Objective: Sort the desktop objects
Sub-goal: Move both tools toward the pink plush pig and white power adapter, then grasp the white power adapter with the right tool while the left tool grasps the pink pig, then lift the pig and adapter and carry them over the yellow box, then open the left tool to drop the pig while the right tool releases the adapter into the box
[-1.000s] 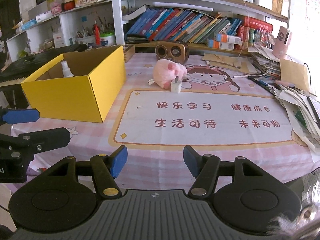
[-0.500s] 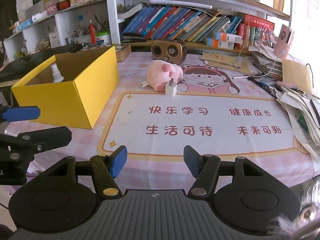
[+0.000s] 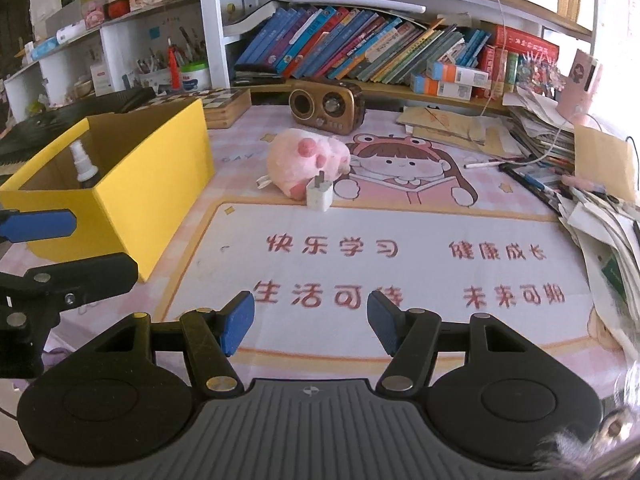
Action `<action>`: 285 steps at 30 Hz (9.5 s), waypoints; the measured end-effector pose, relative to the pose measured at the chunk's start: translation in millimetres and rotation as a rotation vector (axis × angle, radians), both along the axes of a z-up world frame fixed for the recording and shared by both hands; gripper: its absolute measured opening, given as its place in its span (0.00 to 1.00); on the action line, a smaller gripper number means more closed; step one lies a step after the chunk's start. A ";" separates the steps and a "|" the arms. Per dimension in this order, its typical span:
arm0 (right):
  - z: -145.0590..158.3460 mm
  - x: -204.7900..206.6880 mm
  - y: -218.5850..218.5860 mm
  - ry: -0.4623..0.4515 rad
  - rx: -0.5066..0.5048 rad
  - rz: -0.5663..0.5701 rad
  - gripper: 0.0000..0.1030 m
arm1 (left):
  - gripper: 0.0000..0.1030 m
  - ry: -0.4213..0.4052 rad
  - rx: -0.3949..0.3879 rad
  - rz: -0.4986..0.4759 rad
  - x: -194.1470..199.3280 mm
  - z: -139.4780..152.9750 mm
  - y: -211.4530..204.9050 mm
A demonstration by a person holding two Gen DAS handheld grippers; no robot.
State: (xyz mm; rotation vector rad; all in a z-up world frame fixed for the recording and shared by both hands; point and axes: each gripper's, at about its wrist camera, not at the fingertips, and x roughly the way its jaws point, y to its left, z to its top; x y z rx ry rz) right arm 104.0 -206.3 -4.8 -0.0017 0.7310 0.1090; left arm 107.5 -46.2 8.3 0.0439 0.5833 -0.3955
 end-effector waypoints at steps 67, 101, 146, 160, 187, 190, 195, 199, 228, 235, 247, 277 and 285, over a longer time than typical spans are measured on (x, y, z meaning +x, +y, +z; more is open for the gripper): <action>-48.9 208.5 -108.0 0.001 0.079 0.332 0.28 | 0.92 0.115 0.111 0.291 153.7 -22.5 -101.1; -32.8 161.6 -165.7 0.075 0.141 0.203 0.28 | 0.63 0.091 0.175 0.303 209.1 -58.6 -117.2; 18.4 34.7 -60.1 -0.001 0.110 0.163 0.28 | 0.63 -0.012 -0.068 0.156 13.8 14.2 -29.1; 23.7 -19.6 -4.8 -0.019 0.099 0.149 0.28 | 0.63 -0.018 -0.081 0.124 -34.6 15.7 19.9; 17.8 -76.6 78.8 0.014 0.091 0.207 0.28 | 0.63 -0.003 -0.107 0.181 -97.2 7.8 97.7; 18.2 -77.3 86.6 0.013 0.088 0.224 0.28 | 0.63 -0.006 -0.109 0.198 -99.8 8.2 105.2; 19.1 -74.6 100.1 0.009 0.083 0.258 0.28 | 0.63 -0.012 -0.112 0.230 -104.1 9.0 118.4; 19.6 -71.5 111.5 0.011 0.080 0.288 0.28 | 0.63 -0.014 -0.113 0.257 -106.7 9.8 126.9; 38.4 7.6 149.9 -0.050 0.087 0.464 0.28 | 0.63 -0.085 -0.117 0.435 -51.6 30.7 156.1; 48.7 47.4 150.0 -0.090 0.095 0.484 0.28 | 0.63 -0.127 -0.094 0.458 -12.0 38.2 159.1; 51.1 117.6 153.4 -0.118 0.091 0.532 0.28 | 0.63 -0.089 -0.057 0.466 65.7 26.0 153.8; 8.8 217.7 193.3 -0.032 -0.055 0.688 0.29 | 0.81 0.090 0.068 0.560 146.6 -11.1 168.1; 4.6 220.2 199.7 -0.026 -0.087 0.693 0.29 | 0.86 0.019 0.004 0.614 134.4 -1.1 177.0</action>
